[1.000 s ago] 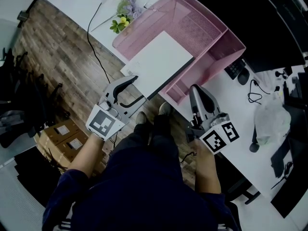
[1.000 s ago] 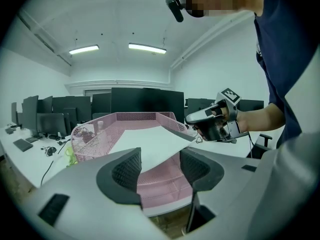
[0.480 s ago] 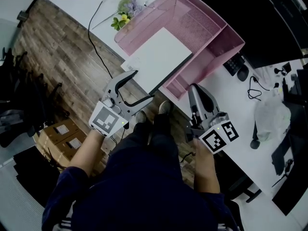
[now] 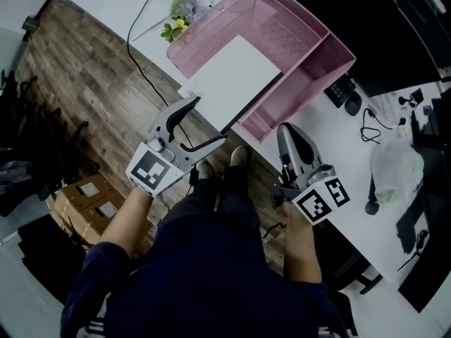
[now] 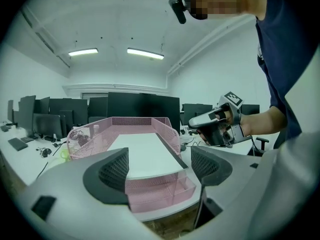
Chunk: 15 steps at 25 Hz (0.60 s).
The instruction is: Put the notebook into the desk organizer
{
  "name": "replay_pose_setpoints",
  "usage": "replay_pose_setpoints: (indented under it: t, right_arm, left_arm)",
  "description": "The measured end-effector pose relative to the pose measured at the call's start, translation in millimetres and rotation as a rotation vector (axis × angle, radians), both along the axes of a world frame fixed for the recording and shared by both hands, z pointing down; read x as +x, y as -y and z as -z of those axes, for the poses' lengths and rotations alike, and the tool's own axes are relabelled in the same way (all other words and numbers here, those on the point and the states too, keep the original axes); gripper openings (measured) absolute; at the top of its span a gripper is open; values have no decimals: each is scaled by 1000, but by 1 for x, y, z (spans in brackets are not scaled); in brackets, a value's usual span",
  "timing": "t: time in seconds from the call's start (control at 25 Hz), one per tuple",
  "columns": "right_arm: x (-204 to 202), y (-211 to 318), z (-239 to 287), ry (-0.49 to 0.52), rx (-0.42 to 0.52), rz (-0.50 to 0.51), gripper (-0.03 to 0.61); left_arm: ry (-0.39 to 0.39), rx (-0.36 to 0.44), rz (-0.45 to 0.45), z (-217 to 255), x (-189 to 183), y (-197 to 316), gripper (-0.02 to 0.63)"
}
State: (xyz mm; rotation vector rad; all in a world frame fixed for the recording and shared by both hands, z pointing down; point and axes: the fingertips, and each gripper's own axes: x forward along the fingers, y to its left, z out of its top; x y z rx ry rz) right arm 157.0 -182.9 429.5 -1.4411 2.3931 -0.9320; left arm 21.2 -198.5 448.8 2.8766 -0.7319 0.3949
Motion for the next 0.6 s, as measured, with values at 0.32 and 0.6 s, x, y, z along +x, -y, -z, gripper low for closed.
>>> replay_pose_setpoints:
  t: [0.32, 0.6]
  right_arm:
    - [-14, -3, 23, -14, 42, 13, 5]
    - [-25, -4, 43, -33, 76, 17, 5]
  left_arm:
    - [-48, 16, 42, 25, -23, 1, 377]
    - [-66, 64, 64, 48, -39, 2, 250]
